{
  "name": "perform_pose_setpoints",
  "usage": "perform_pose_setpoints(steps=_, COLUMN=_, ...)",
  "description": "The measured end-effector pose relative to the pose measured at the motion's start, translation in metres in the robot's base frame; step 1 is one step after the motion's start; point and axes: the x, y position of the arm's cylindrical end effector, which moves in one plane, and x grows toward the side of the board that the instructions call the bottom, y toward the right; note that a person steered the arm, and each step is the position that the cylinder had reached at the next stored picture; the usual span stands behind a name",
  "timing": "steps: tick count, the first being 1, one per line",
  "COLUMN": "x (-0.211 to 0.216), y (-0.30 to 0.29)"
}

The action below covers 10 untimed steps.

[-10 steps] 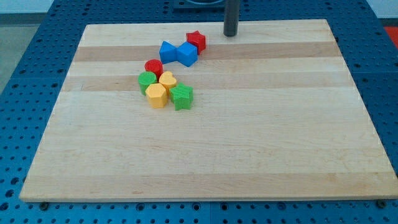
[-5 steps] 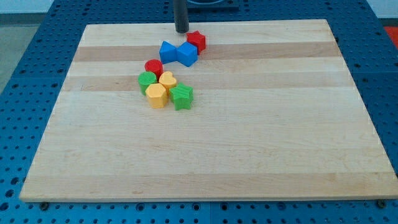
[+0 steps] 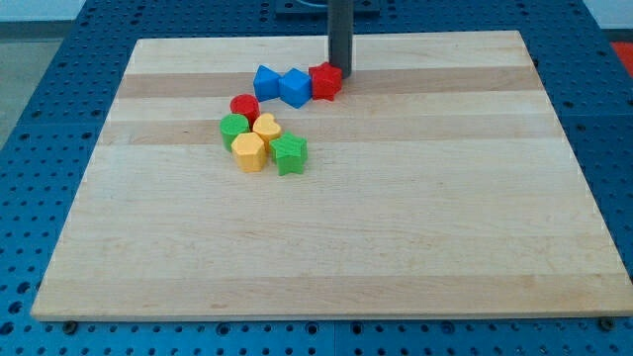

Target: Slide the red star closer to the green star

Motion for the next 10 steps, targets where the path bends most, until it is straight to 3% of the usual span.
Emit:
perform_pose_setpoints(steps=2, x=0.018, y=0.003)
perform_pose_setpoints(steps=5, x=-0.030, y=0.001)
perform_pose_setpoints(steps=8, x=0.015, y=-0.017)
perform_pose_setpoints(steps=10, x=0.016, y=-0.026)
